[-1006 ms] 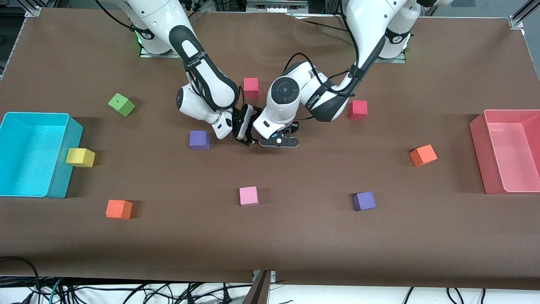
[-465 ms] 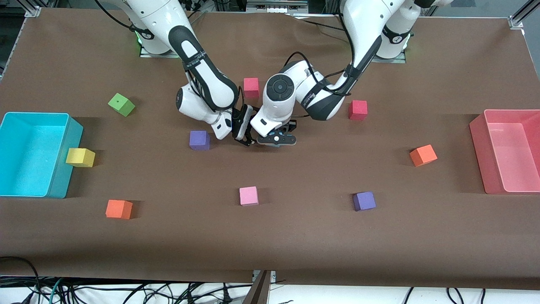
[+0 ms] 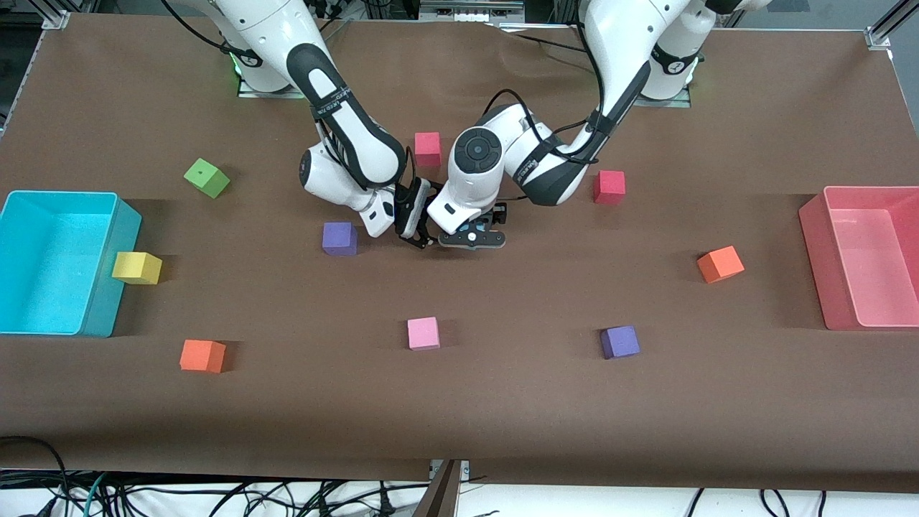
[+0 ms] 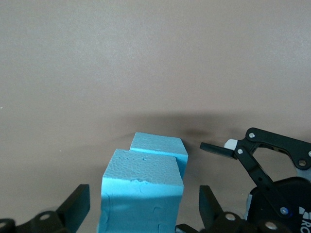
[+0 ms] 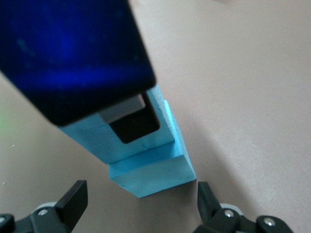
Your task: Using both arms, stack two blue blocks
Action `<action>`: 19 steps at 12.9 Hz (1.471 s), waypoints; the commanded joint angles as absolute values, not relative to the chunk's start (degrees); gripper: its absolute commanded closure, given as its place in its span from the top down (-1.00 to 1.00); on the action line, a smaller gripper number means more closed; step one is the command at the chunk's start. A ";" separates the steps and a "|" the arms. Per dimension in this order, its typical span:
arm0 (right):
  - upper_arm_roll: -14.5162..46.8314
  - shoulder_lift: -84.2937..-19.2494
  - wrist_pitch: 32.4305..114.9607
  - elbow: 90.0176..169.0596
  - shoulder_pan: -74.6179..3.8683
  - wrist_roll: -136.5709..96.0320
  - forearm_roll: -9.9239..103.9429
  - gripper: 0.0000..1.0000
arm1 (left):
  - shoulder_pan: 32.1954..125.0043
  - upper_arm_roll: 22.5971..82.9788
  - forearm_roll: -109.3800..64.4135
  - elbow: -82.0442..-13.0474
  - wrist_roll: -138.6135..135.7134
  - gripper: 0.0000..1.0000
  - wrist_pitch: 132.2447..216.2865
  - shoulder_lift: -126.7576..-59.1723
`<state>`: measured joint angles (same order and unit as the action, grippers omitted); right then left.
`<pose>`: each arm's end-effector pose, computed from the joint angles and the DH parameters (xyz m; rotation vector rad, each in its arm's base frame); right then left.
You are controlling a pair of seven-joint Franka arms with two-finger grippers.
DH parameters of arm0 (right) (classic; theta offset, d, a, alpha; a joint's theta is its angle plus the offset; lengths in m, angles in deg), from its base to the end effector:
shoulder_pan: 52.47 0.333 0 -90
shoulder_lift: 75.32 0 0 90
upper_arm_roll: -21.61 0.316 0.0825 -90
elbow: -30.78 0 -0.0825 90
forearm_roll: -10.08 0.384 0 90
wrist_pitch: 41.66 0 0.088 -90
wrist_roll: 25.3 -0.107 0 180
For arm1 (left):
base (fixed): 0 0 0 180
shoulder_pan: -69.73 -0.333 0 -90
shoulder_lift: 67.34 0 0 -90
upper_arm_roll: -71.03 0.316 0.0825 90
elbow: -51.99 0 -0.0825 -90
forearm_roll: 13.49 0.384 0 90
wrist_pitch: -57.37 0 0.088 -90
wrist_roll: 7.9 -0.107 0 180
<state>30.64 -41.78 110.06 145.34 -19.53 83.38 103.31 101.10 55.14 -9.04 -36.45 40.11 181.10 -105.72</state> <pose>0.4545 0.3731 0.1539 -2.0502 -1.2526 -0.5724 0.4992 -0.4925 0.2676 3.0857 0.0366 -0.1522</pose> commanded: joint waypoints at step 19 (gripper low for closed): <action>30.92 -41.93 109.51 145.30 -20.22 85.09 104.73 1.00 | 79.24 55.20 -11.21 -35.90 27.18 1.00 158.54 -86.69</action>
<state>30.63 -41.79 110.00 145.33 -19.67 83.42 103.32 82.97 55.52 -10.04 -35.31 31.66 161.33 -90.11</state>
